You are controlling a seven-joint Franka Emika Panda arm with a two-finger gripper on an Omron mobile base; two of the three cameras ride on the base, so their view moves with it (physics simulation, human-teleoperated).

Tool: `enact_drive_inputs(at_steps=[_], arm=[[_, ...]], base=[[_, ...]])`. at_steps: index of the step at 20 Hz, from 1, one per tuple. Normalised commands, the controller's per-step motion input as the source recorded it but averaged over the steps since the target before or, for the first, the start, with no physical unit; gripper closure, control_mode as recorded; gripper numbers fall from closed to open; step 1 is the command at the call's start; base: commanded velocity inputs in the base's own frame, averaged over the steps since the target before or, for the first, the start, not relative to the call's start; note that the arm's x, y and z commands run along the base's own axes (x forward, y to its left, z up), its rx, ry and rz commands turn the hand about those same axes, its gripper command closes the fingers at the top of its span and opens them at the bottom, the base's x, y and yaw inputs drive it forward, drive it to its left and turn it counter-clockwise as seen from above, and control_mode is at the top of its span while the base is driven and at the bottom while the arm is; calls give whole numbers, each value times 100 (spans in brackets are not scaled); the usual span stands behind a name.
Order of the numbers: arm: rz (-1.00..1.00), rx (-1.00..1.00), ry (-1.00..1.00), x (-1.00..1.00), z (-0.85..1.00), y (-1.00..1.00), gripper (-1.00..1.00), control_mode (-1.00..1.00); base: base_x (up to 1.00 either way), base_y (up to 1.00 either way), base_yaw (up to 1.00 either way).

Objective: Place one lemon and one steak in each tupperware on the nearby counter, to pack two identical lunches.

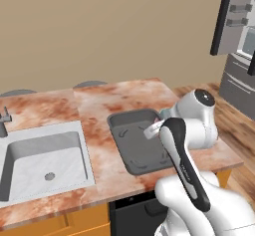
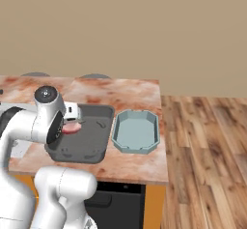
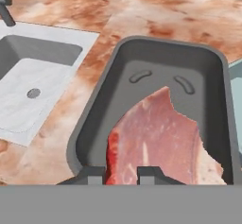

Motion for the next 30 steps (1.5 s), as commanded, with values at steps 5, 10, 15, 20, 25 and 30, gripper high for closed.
enact_drive_inputs(at_steps=[5, 10, 15, 20, 25, 30], arm=[[0, -2, 0, 52, -47, 0, 100, -100], [0, 0, 2, 58, -36, 0, 100, -100], [0, 0, 6, 65, -34, 0, 100, -100], [0, 0, 10, 71, -31, 4, 100, -100], [0, 0, 14, 79, -21, 10, 100, -100], [0, 0, 6, 44, -3, 0, -100, -100]], base=[[0, 0, 0], [0, 0, 0], [0, 0, 0], [0, 0, 0], [0, 0, 0], [0, 0, 0]])
